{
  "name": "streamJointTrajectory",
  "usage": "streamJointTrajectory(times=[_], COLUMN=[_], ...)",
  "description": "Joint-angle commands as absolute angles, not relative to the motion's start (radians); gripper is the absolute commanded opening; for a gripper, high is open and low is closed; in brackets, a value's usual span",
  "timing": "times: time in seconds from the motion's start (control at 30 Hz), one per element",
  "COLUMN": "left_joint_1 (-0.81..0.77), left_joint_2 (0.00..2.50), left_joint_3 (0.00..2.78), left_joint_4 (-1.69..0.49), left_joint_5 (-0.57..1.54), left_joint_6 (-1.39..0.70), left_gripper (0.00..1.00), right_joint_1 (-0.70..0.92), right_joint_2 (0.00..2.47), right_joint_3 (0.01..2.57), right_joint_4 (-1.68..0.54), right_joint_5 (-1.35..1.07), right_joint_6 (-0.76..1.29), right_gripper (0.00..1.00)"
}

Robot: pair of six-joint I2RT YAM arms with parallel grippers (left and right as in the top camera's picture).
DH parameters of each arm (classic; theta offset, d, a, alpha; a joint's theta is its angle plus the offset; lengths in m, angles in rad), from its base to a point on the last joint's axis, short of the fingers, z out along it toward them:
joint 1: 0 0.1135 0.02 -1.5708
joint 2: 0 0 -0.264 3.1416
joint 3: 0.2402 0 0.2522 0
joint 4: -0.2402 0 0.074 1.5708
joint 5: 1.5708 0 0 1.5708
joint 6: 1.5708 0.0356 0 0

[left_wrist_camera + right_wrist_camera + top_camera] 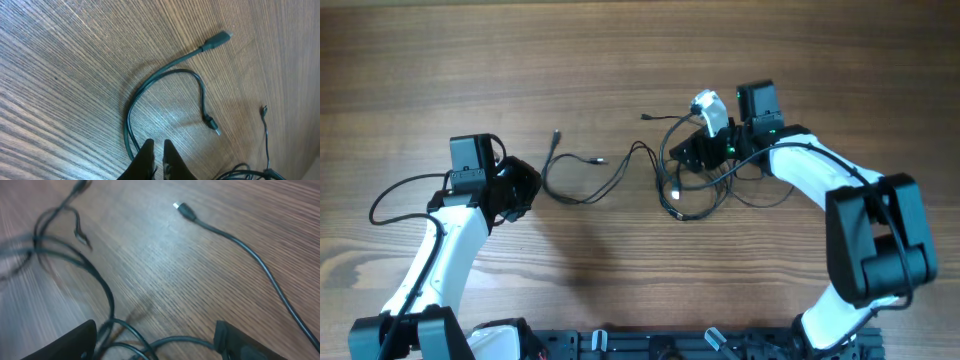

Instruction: Untangle cables

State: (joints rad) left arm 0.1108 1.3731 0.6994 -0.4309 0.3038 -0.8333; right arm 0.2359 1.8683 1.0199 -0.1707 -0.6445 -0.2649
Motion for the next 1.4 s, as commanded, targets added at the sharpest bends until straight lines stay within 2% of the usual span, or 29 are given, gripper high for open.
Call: streamJointTrajectory(times=[0.0, 0.27, 0.33, 0.37, 0.4, 0.43, 0.47, 0.5, 0.53, 0.6, 0.67, 0.8, 0.9, 1.0, 1.07, 1.1, 1.2, 1.3, 1.37], left_joint_1=[0.107, 0.107, 0.107, 0.107, 0.107, 0.107, 0.107, 0.107, 0.107, 0.107, 0.107, 0.097, 0.064, 0.011, -0.039, -0.072, -0.138, -0.16, -0.163], left_joint_2=[1.379, 1.379, 1.379, 1.379, 1.379, 1.379, 1.379, 1.379, 1.379, 1.379, 1.379, 1.379, 1.379, 1.379, 1.379, 1.379, 1.379, 1.379, 1.379], left_joint_3=[0.693, 0.694, 0.694, 0.694, 0.694, 0.694, 0.694, 0.694, 0.694, 0.694, 0.694, 0.694, 0.694, 0.694, 0.694, 0.694, 0.694, 0.694, 0.694], left_joint_4=[-0.43, -0.427, -0.425, -0.422, -0.419, -0.415, -0.411, -0.408, -0.409, -0.409, -0.409, -0.409, -0.402, -0.363, -0.301, -0.253, -0.2, -0.176, -0.143], left_joint_5=[0.295, 0.302, 0.363, 0.399, 0.438, 0.463, 0.482, 0.498, 0.507, 0.529, 0.559, 0.574, 0.576, 0.574, 0.562, 0.541, 0.391, 0.267, 0.276], left_joint_6=[-0.842, -0.842, -0.842, -0.843, -0.847, -0.847, -0.847, -0.847, -0.847, -0.854, -0.867, -0.974, -1.037, -1.025, -0.934, -0.818, -0.672, -0.606, -0.487], left_gripper=[0.08, 0.11, 0.16, 0.23, 0.33, 0.5, 0.6, 0.69, 0.77, 0.91, 0.98, 1.0, 1.0, 1.0, 1.0, 1.0, 1.0, 0.99, 0.96], right_joint_1=[0.239, 0.286, 0.308, 0.319, 0.331, 0.34, 0.347, 0.353, 0.356, 0.361, 0.362, 0.362, 0.362, 0.362, 0.362, 0.362, 0.362, 0.362, 0.362], right_joint_2=[1.922, 1.934, 1.934, 1.934, 1.936, 1.938, 1.94, 1.941, 1.942, 1.942, 1.942, 1.942, 1.942, 1.942, 1.942, 1.942, 1.942, 1.942, 1.942], right_joint_3=[1.016, 1.016, 1.014, 1.013, 1.013, 1.013, 1.013, 1.013, 1.013, 1.012, 1.012, 1.012, 1.012, 1.012, 1.012, 1.012, 1.012, 1.012, 1.012], right_joint_4=[-0.166, -0.177, -0.18, -0.18, -0.179, -0.179, -0.179, -0.18, -0.18, -0.181, -0.181, -0.185, -0.187, -0.187, -0.187, -0.187, -0.189, -0.195, -0.196], right_joint_5=[-0.689, -0.735, -0.738, -0.723, -0.682, -0.641, -0.597, -0.566, -0.547, -0.538, -0.542, -0.542, -0.532, -0.526, -0.526, -0.526, -0.526, -0.527, -0.526], right_joint_6=[-0.424, -0.484, -0.525, -0.548, -0.567, -0.574, -0.573, -0.573, -0.573, -0.574, -0.572, -0.573, -0.573, -0.573, -0.572, -0.572, -0.565, -0.546, -0.546], right_gripper=[0.77, 0.75, 0.66, 0.58, 0.4, 0.29, 0.33, 0.42, 0.45, 0.46, 0.46, 0.42, 0.33, 0.2, 0.12, 0.1, 0.04, 0.04, 0.04])
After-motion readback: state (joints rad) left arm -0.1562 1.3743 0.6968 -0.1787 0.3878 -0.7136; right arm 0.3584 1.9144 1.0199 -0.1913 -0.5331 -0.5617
